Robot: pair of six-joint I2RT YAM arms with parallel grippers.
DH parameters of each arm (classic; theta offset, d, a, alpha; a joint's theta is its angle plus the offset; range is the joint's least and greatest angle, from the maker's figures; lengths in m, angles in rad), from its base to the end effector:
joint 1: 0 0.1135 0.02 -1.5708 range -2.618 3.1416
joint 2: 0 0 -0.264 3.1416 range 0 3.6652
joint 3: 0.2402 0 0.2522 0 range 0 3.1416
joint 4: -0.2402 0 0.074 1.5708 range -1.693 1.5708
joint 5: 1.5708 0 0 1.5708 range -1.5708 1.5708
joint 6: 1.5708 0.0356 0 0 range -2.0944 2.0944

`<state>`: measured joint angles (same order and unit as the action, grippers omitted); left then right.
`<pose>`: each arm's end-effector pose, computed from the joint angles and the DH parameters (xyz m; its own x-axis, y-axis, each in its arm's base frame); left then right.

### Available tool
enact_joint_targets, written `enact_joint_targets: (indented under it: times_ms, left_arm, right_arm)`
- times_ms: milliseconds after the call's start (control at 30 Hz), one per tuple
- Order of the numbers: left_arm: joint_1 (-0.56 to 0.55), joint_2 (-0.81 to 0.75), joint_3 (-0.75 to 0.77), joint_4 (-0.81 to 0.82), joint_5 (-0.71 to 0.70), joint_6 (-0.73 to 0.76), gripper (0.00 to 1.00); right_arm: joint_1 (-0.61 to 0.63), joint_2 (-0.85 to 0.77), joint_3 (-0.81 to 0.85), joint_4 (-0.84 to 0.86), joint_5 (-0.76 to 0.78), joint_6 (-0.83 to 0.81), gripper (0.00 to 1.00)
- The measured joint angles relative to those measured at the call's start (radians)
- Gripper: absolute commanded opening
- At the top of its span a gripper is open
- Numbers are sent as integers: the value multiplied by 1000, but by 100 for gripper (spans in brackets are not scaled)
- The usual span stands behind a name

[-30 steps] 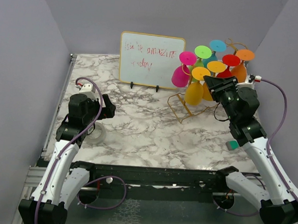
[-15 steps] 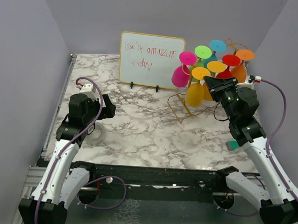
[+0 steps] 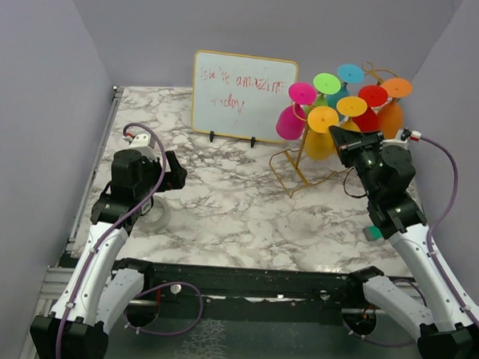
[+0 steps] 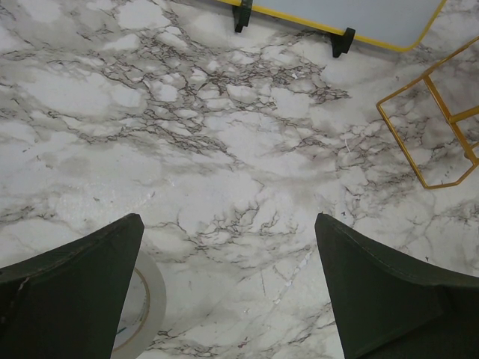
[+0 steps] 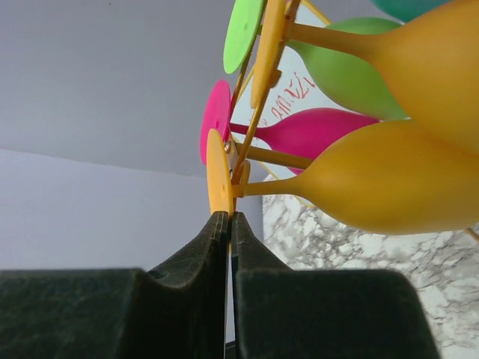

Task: Take the wine glass off the wine glass rack
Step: Pick up the wine glass from the wine rack.

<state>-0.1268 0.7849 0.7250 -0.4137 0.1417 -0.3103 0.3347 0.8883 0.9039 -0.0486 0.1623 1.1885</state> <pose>0.1765 -0.0276 0.2955 -0.5071 -0.2401 -0.8278 0.0998 0.9376 -0.3331 0.1970 0.0624 0.3786 -0.1709 0.9100 -0.3778 -0.0351 0.3776 0.9253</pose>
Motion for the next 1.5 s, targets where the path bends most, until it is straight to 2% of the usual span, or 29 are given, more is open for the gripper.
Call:
enact_joint_targets:
  times_ms: [267,633,1500]
  left_arm:
    - [0,1,0,0,0,0,99]
    - [0,1,0,0,0,0,99]
    - [0,1,0,0,0,0,99]
  right_arm:
    - [0,-60,-70,21,19,148,4]
    - [0,-66,-73,21,28,226,3]
    - [0,-169,-72,-14,25,227,1]
